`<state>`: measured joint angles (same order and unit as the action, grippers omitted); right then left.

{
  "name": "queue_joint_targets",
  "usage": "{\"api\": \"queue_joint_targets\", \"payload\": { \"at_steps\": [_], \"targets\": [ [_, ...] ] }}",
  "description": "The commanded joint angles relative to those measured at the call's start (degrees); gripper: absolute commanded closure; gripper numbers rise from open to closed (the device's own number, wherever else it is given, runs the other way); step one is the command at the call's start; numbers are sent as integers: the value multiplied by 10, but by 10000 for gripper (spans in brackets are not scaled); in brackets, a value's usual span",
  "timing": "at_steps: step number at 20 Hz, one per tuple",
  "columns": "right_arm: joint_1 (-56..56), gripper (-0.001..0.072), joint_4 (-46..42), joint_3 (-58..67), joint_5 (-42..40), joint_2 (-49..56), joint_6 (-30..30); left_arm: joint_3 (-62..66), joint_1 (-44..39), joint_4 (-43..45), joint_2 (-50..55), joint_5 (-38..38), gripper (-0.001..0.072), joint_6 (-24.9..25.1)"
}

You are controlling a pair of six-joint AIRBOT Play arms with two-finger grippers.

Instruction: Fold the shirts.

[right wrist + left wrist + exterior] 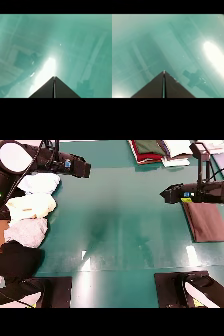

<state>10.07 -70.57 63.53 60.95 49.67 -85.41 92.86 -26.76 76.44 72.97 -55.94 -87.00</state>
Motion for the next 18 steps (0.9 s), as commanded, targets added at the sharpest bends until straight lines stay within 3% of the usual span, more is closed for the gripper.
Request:
{"api": "queue_joint_targets", "payload": {
  "at_steps": [1,12,14,15,16,17,18],
  "targets": [
    [2,698,1,0,-26,-9,0,0,0,0,0,0,684,0],
    [2,698,1,0,-24,-9,0,0,0,0,0,1,684,0],
    [2,698,1,0,-24,-9,0,0,1,10,0,41,683,14],
    [2,698,1,0,-24,-9,0,0,5,35,0,55,624,27],
    [2,698,1,0,-25,-9,0,0,12,74,0,64,246,30],
    [2,698,1,0,-25,-9,0,0,25,115,3,72,34,9],
    [2,698,1,0,-25,-9,0,0,41,148,7,75,34,-7]
  ]
}}
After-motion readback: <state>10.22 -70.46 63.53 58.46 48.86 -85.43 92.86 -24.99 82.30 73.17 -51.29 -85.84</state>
